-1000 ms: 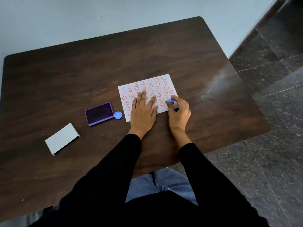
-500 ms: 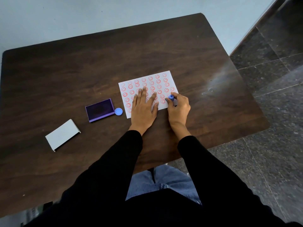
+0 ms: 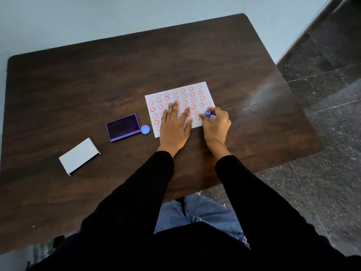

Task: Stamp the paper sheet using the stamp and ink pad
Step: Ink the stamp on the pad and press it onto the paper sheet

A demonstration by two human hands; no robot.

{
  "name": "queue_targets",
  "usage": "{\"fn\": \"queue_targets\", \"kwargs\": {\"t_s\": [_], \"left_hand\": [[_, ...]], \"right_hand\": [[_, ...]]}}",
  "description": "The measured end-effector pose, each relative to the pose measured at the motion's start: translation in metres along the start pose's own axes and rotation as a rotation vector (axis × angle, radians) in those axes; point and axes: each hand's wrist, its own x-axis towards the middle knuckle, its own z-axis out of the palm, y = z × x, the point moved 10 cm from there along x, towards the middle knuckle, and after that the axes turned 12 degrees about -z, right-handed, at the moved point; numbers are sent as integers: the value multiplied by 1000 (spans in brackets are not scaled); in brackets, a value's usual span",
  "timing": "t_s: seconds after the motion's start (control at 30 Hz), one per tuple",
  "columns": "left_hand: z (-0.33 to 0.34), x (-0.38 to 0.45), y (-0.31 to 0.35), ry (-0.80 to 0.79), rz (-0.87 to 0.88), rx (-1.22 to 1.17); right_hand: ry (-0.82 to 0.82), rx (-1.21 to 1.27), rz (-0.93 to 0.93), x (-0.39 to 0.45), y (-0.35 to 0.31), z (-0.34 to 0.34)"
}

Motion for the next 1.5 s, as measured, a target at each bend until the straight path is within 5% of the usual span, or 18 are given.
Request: {"fn": "queue_targets", "kwargs": {"t_s": [0.93, 1.2, 1.37, 1.5], "left_hand": [[-4, 0, 2, -13, -2, -13], [-32, -6, -2, 29, -45, -151], [-78, -11, -63, 158, -261, -186], [-83, -15, -111, -25, -366, -178]], "right_hand": [[-37, -26, 65, 5, 1, 2], [575, 441, 410, 13, 22, -65], [724, 585, 467, 25, 24, -78], [743, 682, 530, 25, 24, -75]]}}
